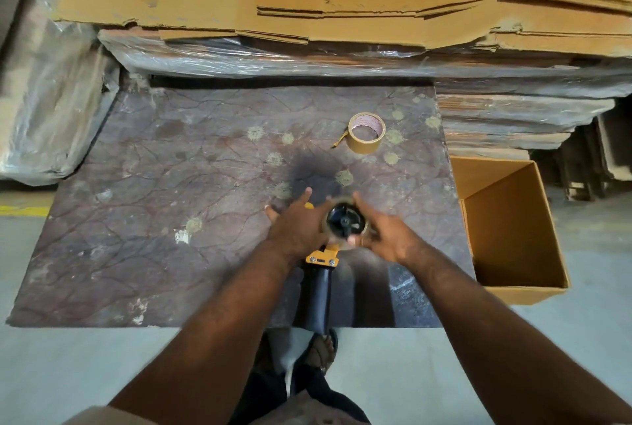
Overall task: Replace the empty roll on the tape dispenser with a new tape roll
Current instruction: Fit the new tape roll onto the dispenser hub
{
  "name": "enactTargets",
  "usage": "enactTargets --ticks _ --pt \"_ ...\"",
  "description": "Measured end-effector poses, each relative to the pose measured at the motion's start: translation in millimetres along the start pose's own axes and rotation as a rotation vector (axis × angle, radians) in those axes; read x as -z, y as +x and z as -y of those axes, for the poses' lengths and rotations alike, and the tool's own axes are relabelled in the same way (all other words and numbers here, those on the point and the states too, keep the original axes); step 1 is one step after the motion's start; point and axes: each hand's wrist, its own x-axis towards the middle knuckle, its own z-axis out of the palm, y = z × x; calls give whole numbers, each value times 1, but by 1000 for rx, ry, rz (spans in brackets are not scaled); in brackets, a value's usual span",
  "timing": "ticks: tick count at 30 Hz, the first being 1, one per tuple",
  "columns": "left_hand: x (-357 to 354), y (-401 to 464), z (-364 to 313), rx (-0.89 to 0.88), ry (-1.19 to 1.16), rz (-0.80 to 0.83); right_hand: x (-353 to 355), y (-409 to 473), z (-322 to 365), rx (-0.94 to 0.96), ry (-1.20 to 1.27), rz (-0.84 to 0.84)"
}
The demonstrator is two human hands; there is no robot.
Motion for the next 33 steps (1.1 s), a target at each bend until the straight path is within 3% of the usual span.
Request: enactTargets --ticks 5,15,19,22,25,33 --pt "-15 -2 4 52 68 22 -13 -8 -14 63 -50 -71" --pt "-6 -8 -2 47 120 23 -17 -3 -13 54 -154 -26" --pt "-7 -15 0 -38 156 -86 -23 -12 -3 61 -179 -121" --pt "-8 -17 6 -76 125 -151 -29 -14 -5 -62 130 -357" --pt "-14 -17 13 -60 99 -139 -33 -5 -12 -321 514 -345" --pt "-23 -13 12 -79 -72 -97 -47 8 -4 -505 732 -359"
